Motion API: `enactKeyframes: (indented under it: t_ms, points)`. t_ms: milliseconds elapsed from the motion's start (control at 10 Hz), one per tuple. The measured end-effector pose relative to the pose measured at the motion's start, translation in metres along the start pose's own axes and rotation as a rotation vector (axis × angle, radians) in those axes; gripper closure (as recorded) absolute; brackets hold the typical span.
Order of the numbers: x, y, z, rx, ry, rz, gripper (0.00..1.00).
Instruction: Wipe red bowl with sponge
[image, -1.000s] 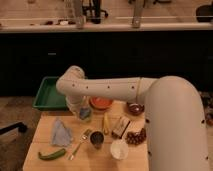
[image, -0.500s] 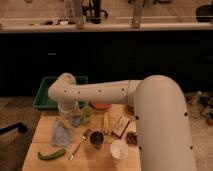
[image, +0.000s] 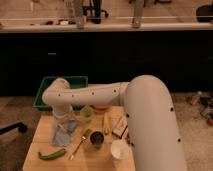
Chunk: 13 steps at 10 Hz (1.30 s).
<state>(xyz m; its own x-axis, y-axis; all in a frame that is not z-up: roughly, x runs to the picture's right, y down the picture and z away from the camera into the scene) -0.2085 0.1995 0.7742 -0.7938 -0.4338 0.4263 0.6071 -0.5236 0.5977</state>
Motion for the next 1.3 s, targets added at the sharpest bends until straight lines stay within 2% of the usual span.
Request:
enactKeyframes:
  t_ms: [100, 300, 800, 900, 1300]
  points:
    - [-0.0008, 0.0013, -0.0001, 0.000, 0.000, 0.002, 0.97]
    - [-0.0001, 0.0000, -0.0001, 0.000, 0.000, 0.000, 0.79]
    - [-0.0004, 0.0008, -0.0003, 0.000, 0.000, 0.002, 0.27]
    - [-0.0003, 0.0005, -0.0003, 0.000, 0.000, 0.001, 0.21]
    - [-0.0004, 0.0008, -0.0003, 0.000, 0.001, 0.002, 0.20]
